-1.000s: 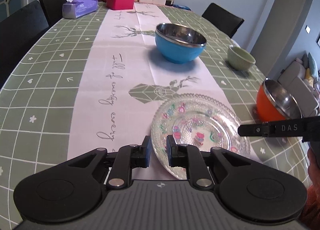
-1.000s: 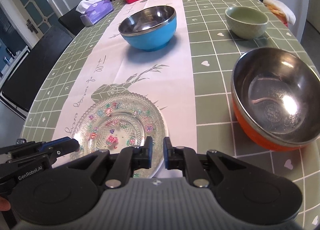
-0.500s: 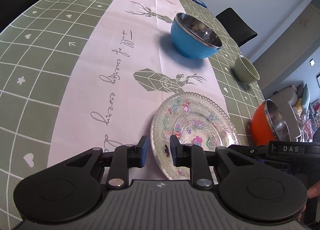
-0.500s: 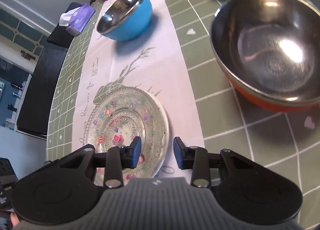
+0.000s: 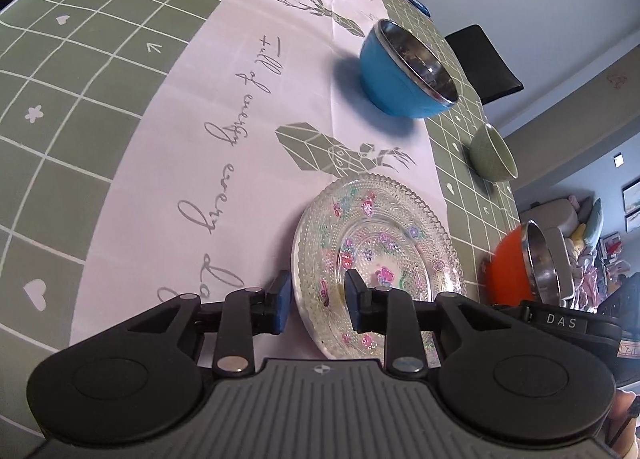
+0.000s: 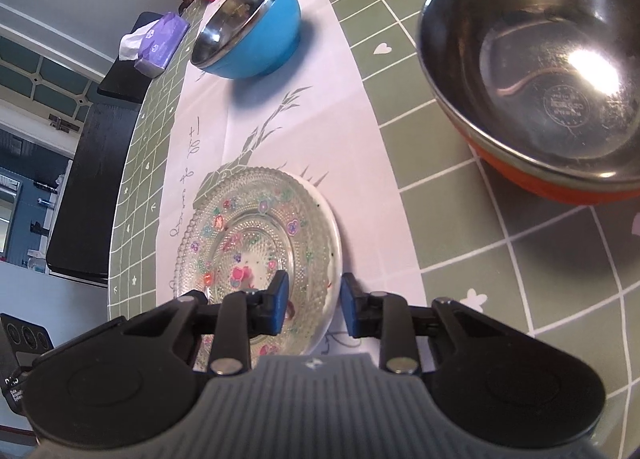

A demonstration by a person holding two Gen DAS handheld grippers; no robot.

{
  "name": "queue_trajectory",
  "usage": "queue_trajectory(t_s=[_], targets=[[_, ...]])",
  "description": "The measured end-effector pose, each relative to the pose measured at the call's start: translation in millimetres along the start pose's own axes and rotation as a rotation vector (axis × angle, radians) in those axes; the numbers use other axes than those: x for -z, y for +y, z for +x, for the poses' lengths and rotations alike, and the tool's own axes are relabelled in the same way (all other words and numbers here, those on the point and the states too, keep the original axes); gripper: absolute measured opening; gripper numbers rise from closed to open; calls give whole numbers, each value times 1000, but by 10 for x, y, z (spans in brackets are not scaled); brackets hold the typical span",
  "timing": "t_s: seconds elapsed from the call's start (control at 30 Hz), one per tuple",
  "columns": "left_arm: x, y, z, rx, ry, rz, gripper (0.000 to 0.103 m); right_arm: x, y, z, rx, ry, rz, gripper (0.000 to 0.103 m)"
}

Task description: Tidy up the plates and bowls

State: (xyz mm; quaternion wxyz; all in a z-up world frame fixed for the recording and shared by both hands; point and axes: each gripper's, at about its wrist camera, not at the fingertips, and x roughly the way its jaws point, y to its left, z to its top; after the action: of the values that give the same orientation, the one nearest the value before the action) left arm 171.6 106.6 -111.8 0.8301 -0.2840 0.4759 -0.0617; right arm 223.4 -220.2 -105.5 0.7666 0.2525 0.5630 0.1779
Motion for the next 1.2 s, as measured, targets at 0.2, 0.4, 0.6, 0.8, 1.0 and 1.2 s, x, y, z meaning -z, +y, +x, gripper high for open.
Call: queue_trajectory(t_s=[0.2, 0.4, 0.6, 0.8, 1.0, 1.2], targets=[[-184, 94, -25, -61, -33, -25, 32, -94, 200, 184, -14, 13, -41, 27], [-404, 179, -8, -108, -51, -47, 32, -198, 378, 355, -23, 20, -68, 27], [-566, 224, 28, -127, -46, -46, 32, -304, 472, 475, -29, 19, -74, 27], [-535, 145, 23, -160, -58, 4, 32, -300, 510, 467, -17, 12, -94, 28], [-519, 74, -35, -195, -101, 58, 32, -302, 529, 445, -11, -4, -108, 29], [-422, -152, -274, -243, -239, 174, 43, -265, 647, 173, 34, -85, -201, 40]])
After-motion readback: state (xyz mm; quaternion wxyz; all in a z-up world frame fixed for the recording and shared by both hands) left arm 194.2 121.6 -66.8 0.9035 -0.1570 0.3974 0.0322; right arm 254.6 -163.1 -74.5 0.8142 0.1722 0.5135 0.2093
